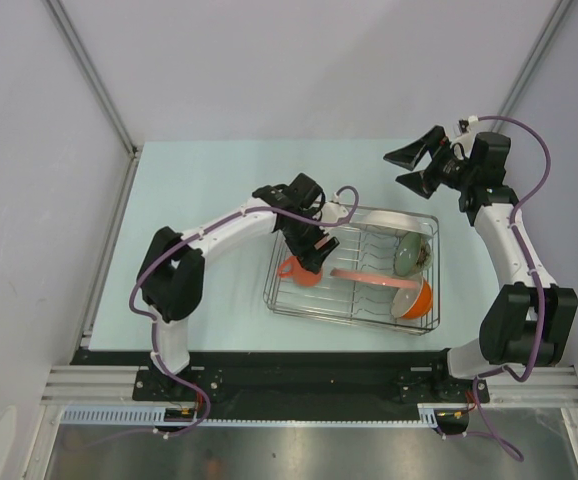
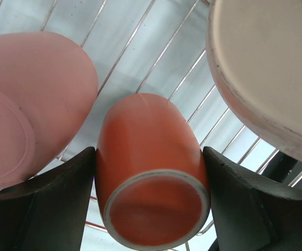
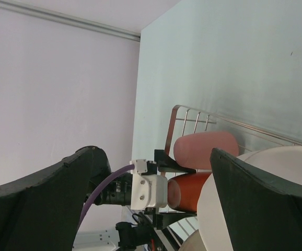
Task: Load the mixed dishes into the dish rack
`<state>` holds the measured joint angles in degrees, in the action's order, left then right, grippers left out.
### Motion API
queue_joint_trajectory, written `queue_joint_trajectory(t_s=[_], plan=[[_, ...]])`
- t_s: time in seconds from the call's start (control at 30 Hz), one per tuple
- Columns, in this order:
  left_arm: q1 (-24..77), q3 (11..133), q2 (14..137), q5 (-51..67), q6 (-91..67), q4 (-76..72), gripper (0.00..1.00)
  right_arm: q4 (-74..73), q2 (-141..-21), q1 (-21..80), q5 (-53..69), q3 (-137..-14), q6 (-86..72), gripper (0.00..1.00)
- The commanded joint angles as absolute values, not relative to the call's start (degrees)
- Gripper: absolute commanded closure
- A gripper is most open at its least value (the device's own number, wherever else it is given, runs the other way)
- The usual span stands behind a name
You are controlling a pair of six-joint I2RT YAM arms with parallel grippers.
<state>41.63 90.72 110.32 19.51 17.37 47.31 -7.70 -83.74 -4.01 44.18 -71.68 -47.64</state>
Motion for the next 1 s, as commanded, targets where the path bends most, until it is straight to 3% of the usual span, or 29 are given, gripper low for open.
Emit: queue_joint_trajectory(t_s=[0.0, 0.8, 0.83, 0.97], plan=[[42.3, 89.0, 111.0, 17.2, 15.0, 43.0, 1.0, -7.5, -81.4, -4.3, 44.0, -71.6, -46.8, 0.0], [43.2, 81.2, 107.2, 19.6, 12.3, 43.0, 1.0, -6.7, -82.5, -3.9, 44.6, -71.6, -47.1, 0.0], [43.2, 81.4, 107.4, 19.9, 12.1, 43.5, 0.99, -6.8, -82.4, -3.9, 44.7, -71.6, -47.2, 0.0], [43.6, 82.2, 107.5, 20.5, 11.9, 44.3, 0.75, -7.0, -82.3, -3.9, 44.6, -71.5, -46.8, 0.0]])
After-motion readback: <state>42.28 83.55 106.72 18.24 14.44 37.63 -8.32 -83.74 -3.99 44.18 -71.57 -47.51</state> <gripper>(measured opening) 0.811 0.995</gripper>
